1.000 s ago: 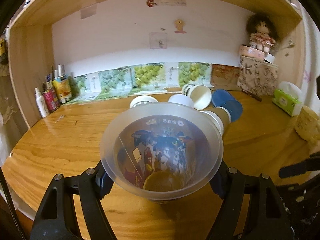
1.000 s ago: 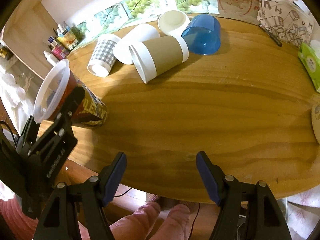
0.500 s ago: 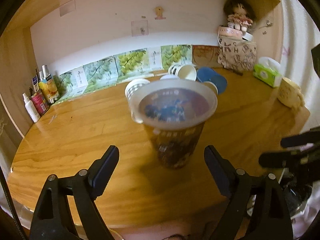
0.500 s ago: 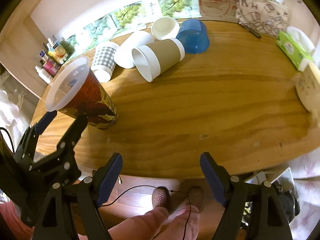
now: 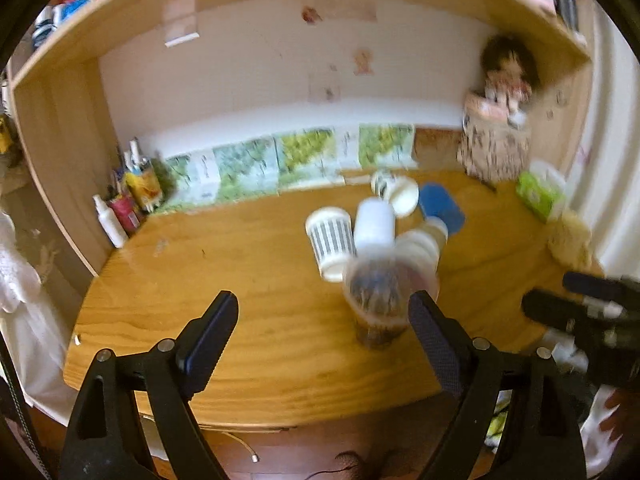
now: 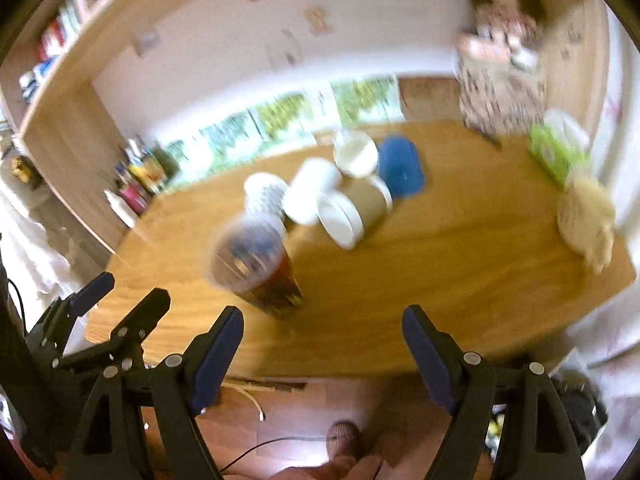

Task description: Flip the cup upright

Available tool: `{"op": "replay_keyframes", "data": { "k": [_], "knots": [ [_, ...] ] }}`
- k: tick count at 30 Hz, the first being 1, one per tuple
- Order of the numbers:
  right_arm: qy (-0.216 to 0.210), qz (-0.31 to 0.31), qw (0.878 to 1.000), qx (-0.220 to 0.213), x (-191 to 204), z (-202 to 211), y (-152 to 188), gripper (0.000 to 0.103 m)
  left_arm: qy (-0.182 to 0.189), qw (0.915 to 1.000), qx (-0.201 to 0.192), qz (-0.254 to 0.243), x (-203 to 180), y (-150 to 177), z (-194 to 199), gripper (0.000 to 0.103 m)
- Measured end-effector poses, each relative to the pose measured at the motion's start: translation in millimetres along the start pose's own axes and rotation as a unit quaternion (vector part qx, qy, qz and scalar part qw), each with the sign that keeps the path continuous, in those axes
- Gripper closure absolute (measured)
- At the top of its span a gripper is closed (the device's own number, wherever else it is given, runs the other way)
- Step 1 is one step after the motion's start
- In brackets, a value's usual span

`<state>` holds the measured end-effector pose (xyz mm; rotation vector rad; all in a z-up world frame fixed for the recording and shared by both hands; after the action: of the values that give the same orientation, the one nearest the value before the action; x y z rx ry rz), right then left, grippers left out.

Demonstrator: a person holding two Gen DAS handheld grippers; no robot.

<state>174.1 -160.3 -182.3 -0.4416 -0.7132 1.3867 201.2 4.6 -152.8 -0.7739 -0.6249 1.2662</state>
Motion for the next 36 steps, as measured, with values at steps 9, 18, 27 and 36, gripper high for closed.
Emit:
{"op": "replay_keyframes", "data": {
  "k": [9, 18, 27, 36],
  "knots": [
    [-0.038, 0.042, 0.997, -0.055, 37.1, 55.0, -50.5, 0.020, -0.032, 0.9969, -0.052, 0.051, 15.2, -55.0, 45.7, 0.014],
    [-0.033, 0.079, 0.989, -0.120, 57.1, 95.4, -63.8, 0.018, -0.072, 0.9917, -0.062, 0.087, 30.2, -44.2, 78.3, 0.014],
    [-0.029, 0.081, 0.984, -0.156, 55.2, 114.1, -51.2, 0.010, -0.098, 0.9884, -0.075, 0.088, 28.1, -37.8, 93.4, 0.005],
    [-0.010, 0.058, 0.980, -0.191, 35.2, 125.6, -56.1, 0.000, -0.130, 0.9802, -0.132, 0.071, 19.0, -48.5, 114.3, 0.000]
  ]
}}
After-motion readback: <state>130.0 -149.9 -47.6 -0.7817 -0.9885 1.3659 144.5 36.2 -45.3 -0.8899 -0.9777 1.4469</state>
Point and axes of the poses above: each gripper's, at about its wrist camera, not at the fingertips, and z roughly against the way its jaws point, x to its left, y to its underside, the point moved 10 cm from there along -z, roughly the way its jaws point, and after that the axes turned 4 degrees about -x, right-handed, at the moved point
